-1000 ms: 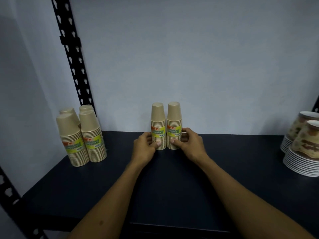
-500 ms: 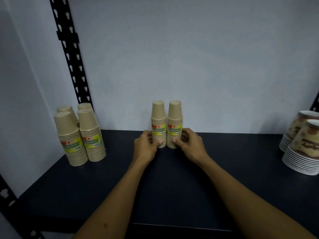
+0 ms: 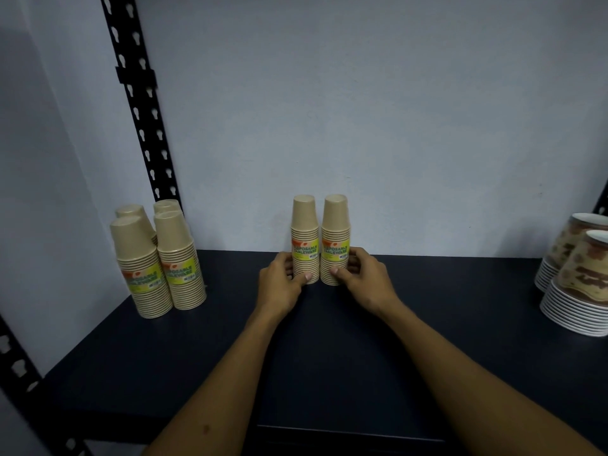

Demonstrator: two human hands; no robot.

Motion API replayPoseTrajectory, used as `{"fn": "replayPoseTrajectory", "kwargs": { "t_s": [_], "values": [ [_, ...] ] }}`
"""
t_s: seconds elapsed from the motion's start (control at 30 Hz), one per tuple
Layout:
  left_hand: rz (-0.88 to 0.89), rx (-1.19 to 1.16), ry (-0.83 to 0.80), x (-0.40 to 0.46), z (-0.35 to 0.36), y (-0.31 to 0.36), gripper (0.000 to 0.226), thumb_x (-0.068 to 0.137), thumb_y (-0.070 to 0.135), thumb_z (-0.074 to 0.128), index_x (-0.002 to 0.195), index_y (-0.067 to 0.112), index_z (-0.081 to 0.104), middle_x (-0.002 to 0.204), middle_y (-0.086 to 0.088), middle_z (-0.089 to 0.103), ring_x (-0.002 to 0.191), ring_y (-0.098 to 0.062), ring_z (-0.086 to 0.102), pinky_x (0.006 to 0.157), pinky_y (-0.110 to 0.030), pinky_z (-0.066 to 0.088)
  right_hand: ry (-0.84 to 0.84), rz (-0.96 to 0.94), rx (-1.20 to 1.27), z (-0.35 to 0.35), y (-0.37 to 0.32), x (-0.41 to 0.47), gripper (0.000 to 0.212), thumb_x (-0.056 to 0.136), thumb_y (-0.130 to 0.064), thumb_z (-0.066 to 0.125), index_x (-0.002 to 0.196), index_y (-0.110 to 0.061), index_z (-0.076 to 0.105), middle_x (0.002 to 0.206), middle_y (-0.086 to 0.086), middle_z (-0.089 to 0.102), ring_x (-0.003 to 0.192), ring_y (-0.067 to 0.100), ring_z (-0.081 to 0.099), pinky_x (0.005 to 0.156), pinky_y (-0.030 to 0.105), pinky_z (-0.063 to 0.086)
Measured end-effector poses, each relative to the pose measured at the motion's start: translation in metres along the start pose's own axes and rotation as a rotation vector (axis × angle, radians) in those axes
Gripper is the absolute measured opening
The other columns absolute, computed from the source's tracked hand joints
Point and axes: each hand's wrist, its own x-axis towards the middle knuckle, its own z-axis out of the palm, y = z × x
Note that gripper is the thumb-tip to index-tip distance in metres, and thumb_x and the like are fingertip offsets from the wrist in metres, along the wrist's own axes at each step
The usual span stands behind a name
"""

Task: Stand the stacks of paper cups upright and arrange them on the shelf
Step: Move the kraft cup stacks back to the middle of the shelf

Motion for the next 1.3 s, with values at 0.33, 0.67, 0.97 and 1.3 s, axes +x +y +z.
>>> {"fn": "replayPoseTrajectory", "kwargs": {
  "t_s": [0.33,0.67,0.97,1.3],
  "values": [
    [0.017,-0.004,-0.003,0.0007,-0.0005,-0.0021,0.049,0.079,0.015,0.076,0.123,0.013,0.056,0.119,-0.002,0.066,0.106,-0.011,0.062,0.09,-0.022,0.049,-0.005,-0.004,0.0,-0.0001,-0.0008,0.0001,0.048,0.087,-0.025,0.068,0.131,-0.017,0.051,0.124,-0.001,0.063,0.104,0.005,0.058,0.089,0.021,0.046],
    [0.002,-0.029,-0.009,0.0003,-0.0013,-0.0006,0.048,0.079,0.013,0.075,0.124,0.013,0.056,0.119,-0.002,0.065,0.104,-0.01,0.062,0.087,-0.021,0.048,0.009,-0.005,-0.008,0.0007,-0.0003,0.0002,0.049,0.086,-0.028,0.069,0.131,-0.017,0.051,0.122,-0.001,0.064,0.106,0.01,0.061,0.094,0.029,0.051],
    [-0.003,-0.049,-0.006,0.0012,-0.0016,-0.0022,0.049,0.078,0.012,0.076,0.122,0.014,0.057,0.116,0.0,0.067,0.101,-0.009,0.063,0.087,-0.021,0.049,0.026,-0.001,-0.004,0.0016,0.0014,0.0009,0.049,0.085,-0.03,0.071,0.129,-0.018,0.052,0.118,-0.003,0.065,0.1,0.007,0.062,0.087,0.025,0.052],
    [-0.003,-0.039,-0.011,-0.0009,-0.0028,0.0,0.05,0.079,0.014,0.075,0.125,0.013,0.055,0.118,-0.002,0.065,0.102,-0.009,0.061,0.088,-0.02,0.047,0.025,-0.002,0.007,0.0018,0.0012,0.0004,0.049,0.084,-0.029,0.071,0.128,-0.017,0.053,0.118,-0.003,0.066,0.1,0.007,0.063,0.089,0.029,0.053]
  ]
}}
